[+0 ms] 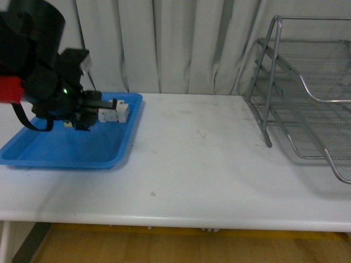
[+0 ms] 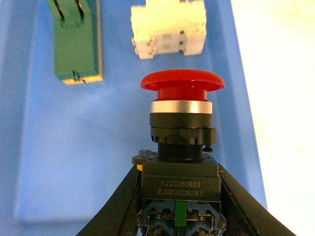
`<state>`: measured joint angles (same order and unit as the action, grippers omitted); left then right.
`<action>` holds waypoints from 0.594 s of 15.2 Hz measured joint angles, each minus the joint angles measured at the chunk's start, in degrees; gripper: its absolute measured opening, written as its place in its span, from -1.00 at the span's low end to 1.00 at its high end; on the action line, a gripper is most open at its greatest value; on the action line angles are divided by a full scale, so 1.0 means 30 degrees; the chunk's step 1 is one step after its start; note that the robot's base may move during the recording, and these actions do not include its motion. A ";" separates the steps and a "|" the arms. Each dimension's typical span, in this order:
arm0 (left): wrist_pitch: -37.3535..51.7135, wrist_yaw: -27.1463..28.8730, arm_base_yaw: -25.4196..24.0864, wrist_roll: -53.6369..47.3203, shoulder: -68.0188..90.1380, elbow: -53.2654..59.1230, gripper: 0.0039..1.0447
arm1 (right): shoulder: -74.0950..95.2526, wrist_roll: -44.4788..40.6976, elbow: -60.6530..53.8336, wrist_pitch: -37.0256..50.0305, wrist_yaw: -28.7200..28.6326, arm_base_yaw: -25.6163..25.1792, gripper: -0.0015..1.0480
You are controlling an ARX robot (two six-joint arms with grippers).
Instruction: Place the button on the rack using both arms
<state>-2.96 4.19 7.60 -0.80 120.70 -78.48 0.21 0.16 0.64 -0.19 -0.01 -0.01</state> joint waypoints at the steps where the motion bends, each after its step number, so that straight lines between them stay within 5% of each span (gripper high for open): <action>1: -0.0022 -0.0306 0.0058 -0.0335 -0.1814 0.1158 -0.31 | 0.0000 0.0000 0.0000 0.0000 0.0007 0.0000 0.87; 5: -0.1188 -0.2047 0.0605 -0.0393 -0.9398 0.6586 -0.31 | 0.0000 0.0000 0.0000 0.0000 0.0007 0.0000 0.87; 9: -0.2965 -0.1450 0.1953 -0.0291 -1.7129 1.1693 -0.31 | 0.0000 0.0000 0.0000 0.0000 0.0000 0.0000 0.87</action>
<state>-11.86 -0.16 13.45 -1.67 69.32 -43.40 0.21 0.16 0.64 -0.19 -0.01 -0.01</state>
